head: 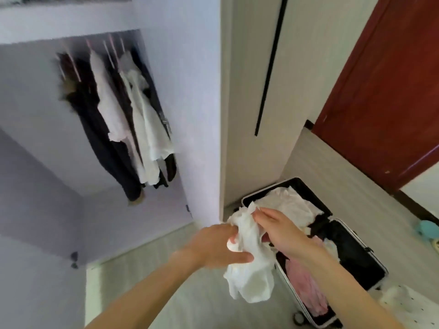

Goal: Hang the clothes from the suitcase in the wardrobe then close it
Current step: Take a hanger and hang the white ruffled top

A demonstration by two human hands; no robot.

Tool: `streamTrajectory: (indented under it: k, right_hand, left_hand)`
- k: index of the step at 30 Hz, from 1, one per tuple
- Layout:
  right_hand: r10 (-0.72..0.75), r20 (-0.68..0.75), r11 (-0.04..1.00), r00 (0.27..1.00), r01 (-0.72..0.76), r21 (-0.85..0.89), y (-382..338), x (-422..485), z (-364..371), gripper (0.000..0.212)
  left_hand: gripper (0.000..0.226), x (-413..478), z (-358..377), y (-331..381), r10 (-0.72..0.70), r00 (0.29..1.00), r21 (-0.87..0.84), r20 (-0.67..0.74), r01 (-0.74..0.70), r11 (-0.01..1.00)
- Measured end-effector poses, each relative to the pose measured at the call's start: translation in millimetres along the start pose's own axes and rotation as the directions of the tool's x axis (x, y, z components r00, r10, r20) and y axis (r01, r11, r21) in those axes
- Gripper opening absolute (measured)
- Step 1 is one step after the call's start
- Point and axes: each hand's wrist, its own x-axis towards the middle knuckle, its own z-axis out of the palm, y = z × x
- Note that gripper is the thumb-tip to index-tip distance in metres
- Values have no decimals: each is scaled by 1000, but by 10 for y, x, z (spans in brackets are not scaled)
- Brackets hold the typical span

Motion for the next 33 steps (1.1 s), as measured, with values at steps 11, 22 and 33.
streamTrajectory:
  k: [11, 22, 33]
  right_hand:
    - [-222, -9, 973, 975, 221, -71, -779, 349, 2532, 28]
    - [-584, 25, 556, 811, 422, -716, -1158, 762, 3646, 12]
    - [-618, 275, 446, 736, 617, -648, -1918, 711, 4493, 17]
  left_hand:
    - [24, -1800, -742, -2345, -440, 878, -744, -189, 165, 648]
    - [41, -3017, -1614, -3150, -478, 783, -774, -398, -7, 633]
    - [43, -3710, -1661, -3803, -617, 577, -334, -535, 526, 782]
